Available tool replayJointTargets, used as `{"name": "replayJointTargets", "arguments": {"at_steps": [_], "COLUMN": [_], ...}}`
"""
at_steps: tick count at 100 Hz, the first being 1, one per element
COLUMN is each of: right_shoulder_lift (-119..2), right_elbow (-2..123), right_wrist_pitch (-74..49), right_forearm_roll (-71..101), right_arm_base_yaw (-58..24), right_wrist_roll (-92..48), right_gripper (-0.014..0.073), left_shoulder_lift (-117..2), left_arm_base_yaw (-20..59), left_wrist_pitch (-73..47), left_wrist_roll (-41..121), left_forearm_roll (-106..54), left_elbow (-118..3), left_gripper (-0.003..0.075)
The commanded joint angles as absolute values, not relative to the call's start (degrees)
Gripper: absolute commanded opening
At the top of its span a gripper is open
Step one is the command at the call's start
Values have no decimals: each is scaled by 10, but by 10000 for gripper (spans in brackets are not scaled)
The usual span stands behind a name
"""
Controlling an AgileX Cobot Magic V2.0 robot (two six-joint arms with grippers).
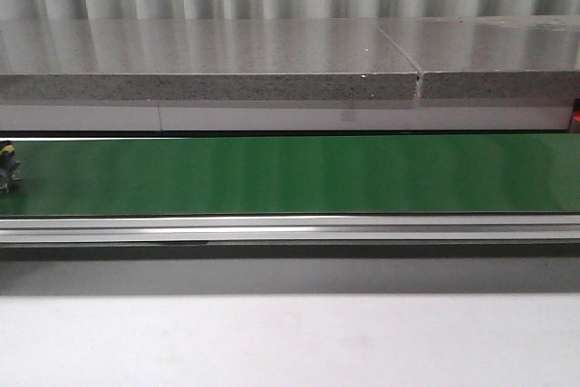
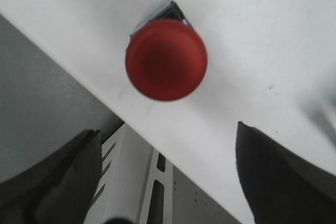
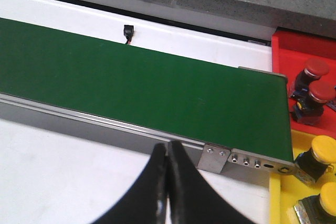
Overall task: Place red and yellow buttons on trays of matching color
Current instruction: 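Grasp another red push button from the table with the left gripper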
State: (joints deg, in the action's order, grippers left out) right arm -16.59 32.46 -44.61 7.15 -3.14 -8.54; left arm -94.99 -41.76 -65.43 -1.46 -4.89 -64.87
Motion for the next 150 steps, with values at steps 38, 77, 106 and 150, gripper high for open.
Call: {"name": "replayJointTargets", "arguments": {"at_steps": [38,77,106,150], "right_shoulder_lift": [-170,-170,-170,-170], "right_elbow": [338,338,338,338], "right_wrist_pitch": [-406,-406,-406,-406], "right_forearm_roll": [70,70,70,70], "right_arm_base_yaw": [-32,-32,-32,-32], "right_wrist_roll": [-90,-90,-90,-90], "right_gripper": [-68,-68,-68,-68], "left_shoulder_lift": [-974,-960,-891,-883], "left_arm_base_yaw": [-421,-420,-401,-227], "left_wrist_pitch": [-577,-576,-609,-677], "left_wrist_roll": [-21,-5,11,22], "left_forearm_roll": [-57,-54,-55,-50], "left_elbow": [-661,-661,-715,-838], "left_gripper": [423,167,166,166]}}
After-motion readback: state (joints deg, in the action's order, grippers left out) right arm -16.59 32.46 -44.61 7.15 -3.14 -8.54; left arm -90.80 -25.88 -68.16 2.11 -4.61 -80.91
